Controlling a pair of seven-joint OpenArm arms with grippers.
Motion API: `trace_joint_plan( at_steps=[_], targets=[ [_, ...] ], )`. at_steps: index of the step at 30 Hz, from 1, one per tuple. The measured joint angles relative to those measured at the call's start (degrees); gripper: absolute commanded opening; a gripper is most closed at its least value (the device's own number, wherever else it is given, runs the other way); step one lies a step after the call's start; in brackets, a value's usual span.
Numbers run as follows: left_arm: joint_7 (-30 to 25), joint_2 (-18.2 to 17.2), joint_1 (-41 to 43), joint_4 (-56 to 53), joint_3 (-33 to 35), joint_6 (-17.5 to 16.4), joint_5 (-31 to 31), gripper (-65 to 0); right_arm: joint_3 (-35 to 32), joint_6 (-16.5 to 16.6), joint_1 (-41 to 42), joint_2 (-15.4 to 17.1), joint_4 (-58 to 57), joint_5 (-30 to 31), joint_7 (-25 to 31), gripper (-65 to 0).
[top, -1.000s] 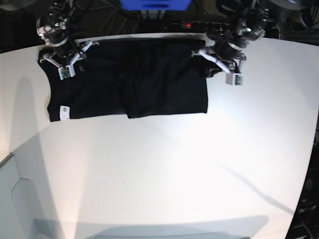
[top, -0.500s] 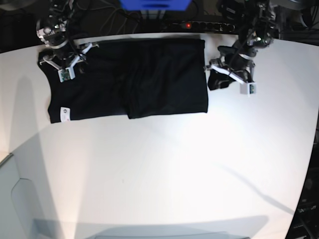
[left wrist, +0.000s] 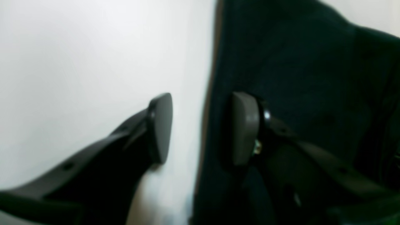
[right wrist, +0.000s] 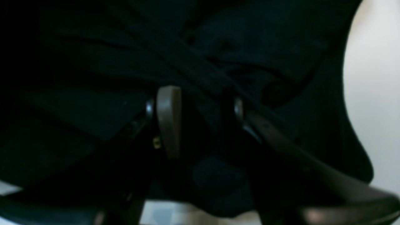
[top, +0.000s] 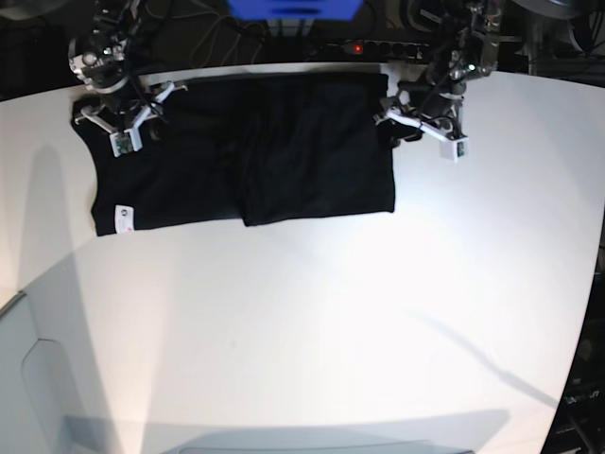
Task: Fold the T-shirt properly
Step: 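Regrip the shirt's corners with both grippers and pull it toward the robot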
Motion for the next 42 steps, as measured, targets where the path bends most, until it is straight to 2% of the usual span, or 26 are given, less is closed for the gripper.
trace_joint_plan(
  at_steps=[3,6,12,16,29,32,36,40,42],
  targets=[
    [-0.7,1.4,-0.9,-1.0,0.0,-0.1,0.2,-37.8,0.0,0.0,0.0,0.0,0.3,0.0,0.0,-42.5],
    [-0.7,1.6,-2.3,-2.6,0.1,-0.3,-0.2,-45.5,0.3,0.0,0.8,-0.5,2.6,-0.1,-0.6,-42.5],
    [-0.3,1.6,-4.9,-3.8,3.4,-0.2,0.2,-64.8,0.2,0.0,0.7,-3.1,9.3,0.2,-0.1,-42.4],
    [0.4,1.6,-7.0,-4.1,3.4,-0.1,0.2,-65.0,-3.1,0.0,-1.1,-3.7,10.0,-0.2,-0.2,-42.5],
    [0.2,1.4,-9.4,-6.6,3.5,-0.2,0.0,-65.0,-31.7,0.0,-2.0,-3.6,10.1,-0.4,-0.2,-42.5],
    [0.2,1.4,-9.4,-6.7,3.5,-0.2,-0.1,-65.0,-36.3,0.0,-1.7,-3.5,10.0,-0.2,0.0,-42.5],
    [0.2,1.4,-9.4,-6.7,3.4,-0.2,-0.2,-65.0,-36.6,0.0,-1.2,-2.8,6.6,-0.4,0.1,-42.5],
    [0.2,1.2,-9.4,-6.6,3.3,-0.3,-0.2,-65.0,-33.7,0.0,-0.3,2.3,2.1,-0.3,-0.2,-42.5],
    [0.0,1.2,-9.4,-6.7,3.3,-0.3,-0.2,-65.0,-30.9,0.0,-1.2,3.2,1.9,-0.6,-0.2,-42.5]
  ],
)
